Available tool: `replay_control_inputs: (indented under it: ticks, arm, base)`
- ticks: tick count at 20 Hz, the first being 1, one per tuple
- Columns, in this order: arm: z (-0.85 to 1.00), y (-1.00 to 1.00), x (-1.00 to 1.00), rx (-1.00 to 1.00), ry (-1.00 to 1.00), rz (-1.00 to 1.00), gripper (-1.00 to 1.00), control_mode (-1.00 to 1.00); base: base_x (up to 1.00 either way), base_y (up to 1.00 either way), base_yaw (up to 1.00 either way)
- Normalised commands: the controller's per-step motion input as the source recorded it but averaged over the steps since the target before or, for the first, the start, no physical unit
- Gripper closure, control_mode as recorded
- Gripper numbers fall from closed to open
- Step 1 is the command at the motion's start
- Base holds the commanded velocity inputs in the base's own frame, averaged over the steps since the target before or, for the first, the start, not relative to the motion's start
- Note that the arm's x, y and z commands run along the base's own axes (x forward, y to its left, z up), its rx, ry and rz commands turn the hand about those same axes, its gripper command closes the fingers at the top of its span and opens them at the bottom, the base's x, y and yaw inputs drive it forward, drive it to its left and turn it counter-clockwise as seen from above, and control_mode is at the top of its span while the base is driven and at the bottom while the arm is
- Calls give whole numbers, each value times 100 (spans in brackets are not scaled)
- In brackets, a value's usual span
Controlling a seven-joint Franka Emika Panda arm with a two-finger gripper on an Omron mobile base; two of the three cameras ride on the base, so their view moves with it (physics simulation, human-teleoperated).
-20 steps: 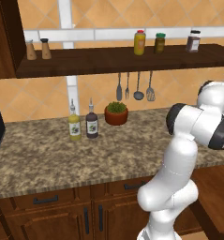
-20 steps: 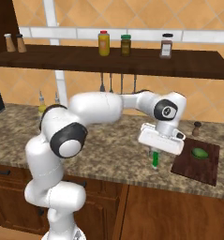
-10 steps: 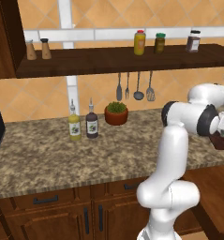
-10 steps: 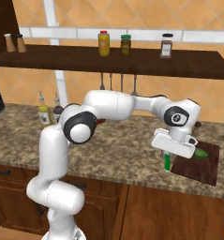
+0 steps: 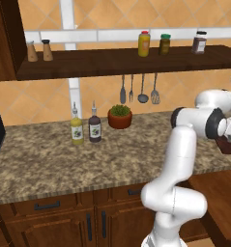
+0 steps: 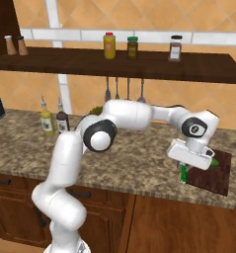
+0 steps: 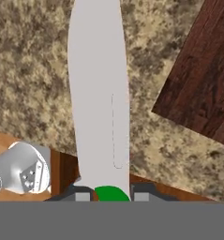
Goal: Place the appropriate cutting tool for cutting the avocado skin on the cutting board.
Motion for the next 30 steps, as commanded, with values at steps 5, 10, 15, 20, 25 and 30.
replay_control_inputs:
  ticks: [5,10,15,20,25,30]
  arm:
    - [-40,-32,19,-7,-7,0,100,-100]
    - [-40,-33,38,-6,-10,0,100,-100]
    - [-19,-13,44,-2,-1,0,100,-100]
    - [-18,-12,35,0,0,0,100,-100]
    - [-34,-18,25,0,0,0,100,-100]
    - [-18,-9,2,0,0,0,-100,-100]
  base:
    - [0,0,0]
    - [0,0,0]
    - [0,0,0]
    - [0,0,0]
    - [0,0,0]
    - [0,0,0]
